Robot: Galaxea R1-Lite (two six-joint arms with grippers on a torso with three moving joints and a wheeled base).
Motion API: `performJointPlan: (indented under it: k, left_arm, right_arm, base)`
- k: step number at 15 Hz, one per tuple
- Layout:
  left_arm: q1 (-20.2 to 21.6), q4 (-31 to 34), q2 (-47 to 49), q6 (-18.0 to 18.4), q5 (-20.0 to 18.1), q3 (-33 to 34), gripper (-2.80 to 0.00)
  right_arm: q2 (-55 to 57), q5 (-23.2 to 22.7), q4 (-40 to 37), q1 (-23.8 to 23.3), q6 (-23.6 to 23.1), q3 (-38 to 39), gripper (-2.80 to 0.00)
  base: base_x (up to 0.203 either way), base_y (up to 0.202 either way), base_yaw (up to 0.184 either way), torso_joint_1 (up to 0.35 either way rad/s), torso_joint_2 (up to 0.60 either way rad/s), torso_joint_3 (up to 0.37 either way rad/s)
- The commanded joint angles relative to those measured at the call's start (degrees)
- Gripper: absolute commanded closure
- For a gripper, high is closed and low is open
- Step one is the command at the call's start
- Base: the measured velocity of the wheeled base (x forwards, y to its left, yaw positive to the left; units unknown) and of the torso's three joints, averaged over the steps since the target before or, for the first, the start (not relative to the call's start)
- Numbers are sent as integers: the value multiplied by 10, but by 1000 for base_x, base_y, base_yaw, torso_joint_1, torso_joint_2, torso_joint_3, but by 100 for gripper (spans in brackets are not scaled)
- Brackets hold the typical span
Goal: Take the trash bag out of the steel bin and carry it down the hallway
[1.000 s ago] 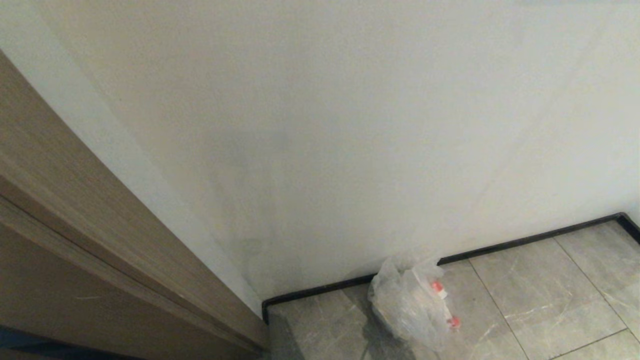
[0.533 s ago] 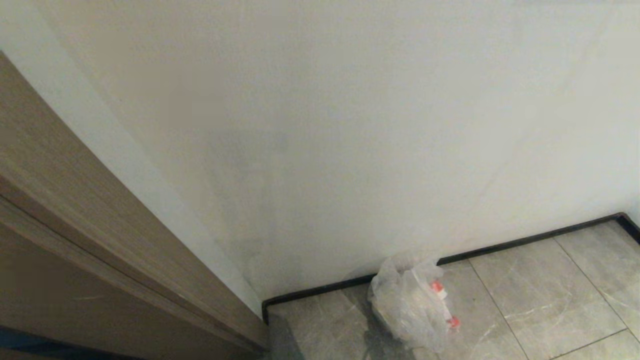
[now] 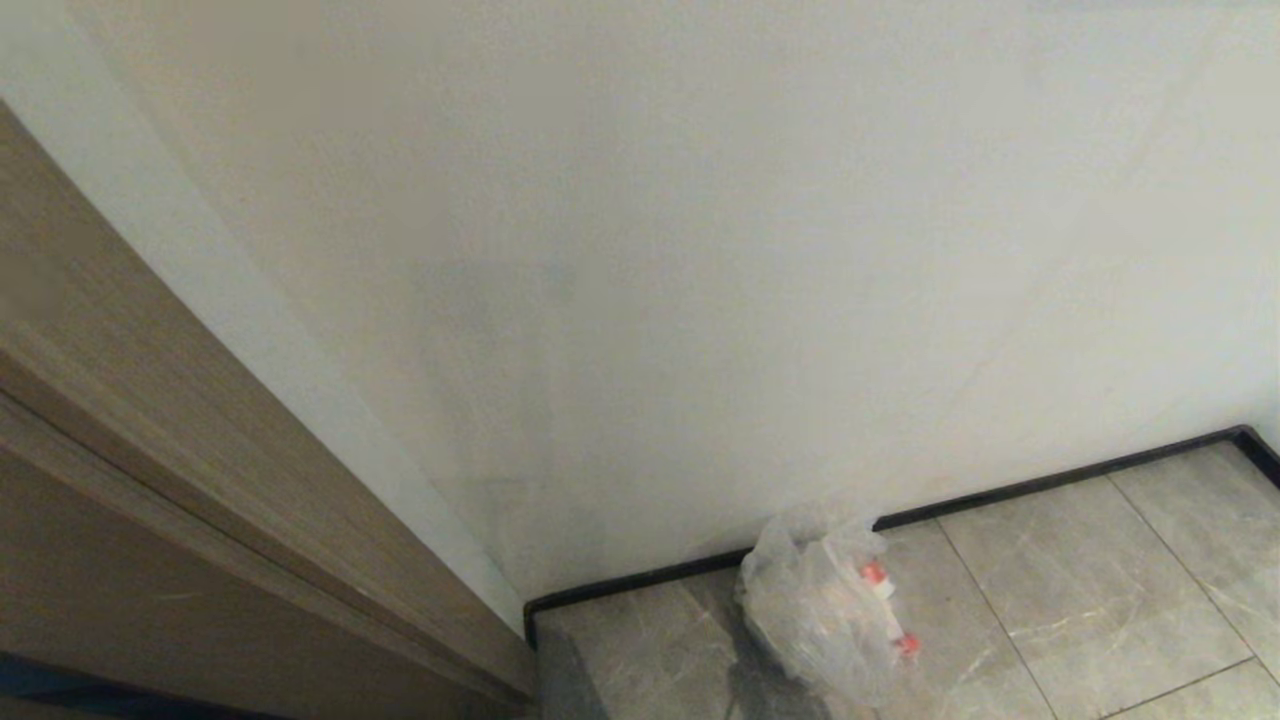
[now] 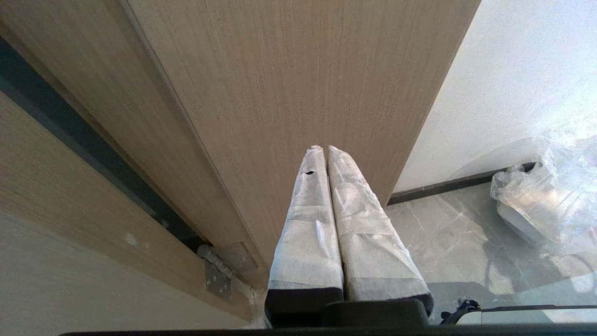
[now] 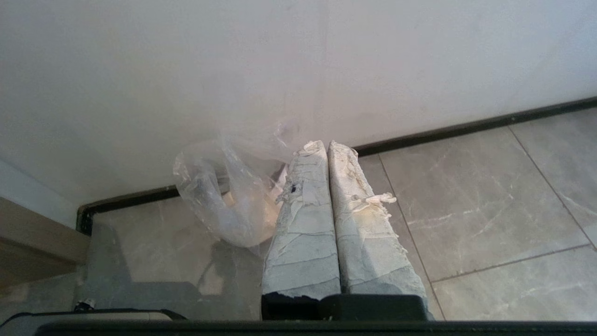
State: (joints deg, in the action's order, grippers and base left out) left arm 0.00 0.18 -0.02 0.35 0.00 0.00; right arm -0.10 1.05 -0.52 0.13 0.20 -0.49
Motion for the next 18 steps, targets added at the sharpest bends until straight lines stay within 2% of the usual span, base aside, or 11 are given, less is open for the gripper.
performJointPlan:
  k: [1,6,10,18]
  left_arm:
    - [0,0,-1,0,0,0,0]
    - [0,0,-1,0,0,0,0]
    - [0,0,0,0,0,0,0]
    - [0,0,0,-1,0,0,0]
  right_arm:
    - [1,-1,1,0,-4,2,0]
    - [1,-5,16,0,-31,6,0]
    - [3,-4,4,0,-5,6,0]
    - [2,-1,3,0,-1,5,0]
  base:
    - [0,0,0,0,0,0]
    - [0,0,0,0,0,0]
    - [0,0,0,0,0,0]
    - [0,0,0,0,0,0]
